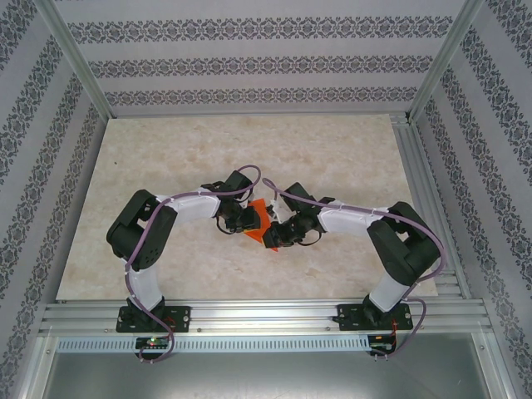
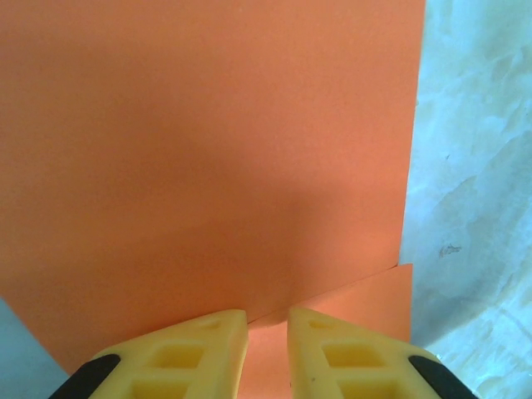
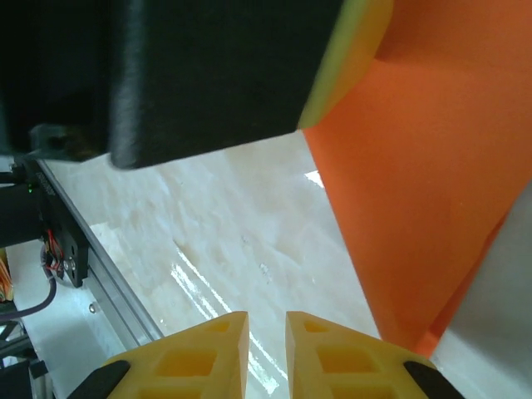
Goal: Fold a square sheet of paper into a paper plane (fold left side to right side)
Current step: Third fold the triangle at the center of the table.
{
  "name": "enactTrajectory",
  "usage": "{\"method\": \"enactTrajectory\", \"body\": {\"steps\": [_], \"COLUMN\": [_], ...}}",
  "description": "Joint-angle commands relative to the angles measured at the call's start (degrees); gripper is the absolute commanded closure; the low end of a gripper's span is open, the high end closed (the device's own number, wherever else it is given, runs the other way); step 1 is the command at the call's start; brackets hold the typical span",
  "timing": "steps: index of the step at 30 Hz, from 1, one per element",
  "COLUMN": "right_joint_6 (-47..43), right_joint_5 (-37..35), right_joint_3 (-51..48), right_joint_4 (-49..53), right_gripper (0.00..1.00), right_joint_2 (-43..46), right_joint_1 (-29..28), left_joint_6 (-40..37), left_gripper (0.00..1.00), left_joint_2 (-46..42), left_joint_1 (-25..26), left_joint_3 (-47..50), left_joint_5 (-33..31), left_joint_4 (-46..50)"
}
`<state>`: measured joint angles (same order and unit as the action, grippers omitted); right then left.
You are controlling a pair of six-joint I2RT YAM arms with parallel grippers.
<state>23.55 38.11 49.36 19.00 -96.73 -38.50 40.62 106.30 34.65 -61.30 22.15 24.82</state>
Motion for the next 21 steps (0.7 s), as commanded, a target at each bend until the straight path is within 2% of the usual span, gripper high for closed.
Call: {"method": "enactTrajectory", "body": {"steps": [1, 21], "right_joint_6": [0.67, 2.09], "right_joint_5": [1.28, 1.20], "right_joint_3": [1.24, -0.39], "right_joint_4": [-2.09, -2.12], "right_gripper": [0.81, 0.81], "right_joint_2": [-2.20, -5.31], "right_joint_1": [0.14, 1.49], "left_joint_6": [-0.86, -1.25], "left_gripper": [0.75, 0.76], "left_joint_2": [2.42, 3.01], "left_joint_1": [1.21, 1.21], "left_joint_3": [1.19, 0.82], "left_joint_5": [-3.60, -3.79], "left_joint_4": [2.78, 2.95]}}
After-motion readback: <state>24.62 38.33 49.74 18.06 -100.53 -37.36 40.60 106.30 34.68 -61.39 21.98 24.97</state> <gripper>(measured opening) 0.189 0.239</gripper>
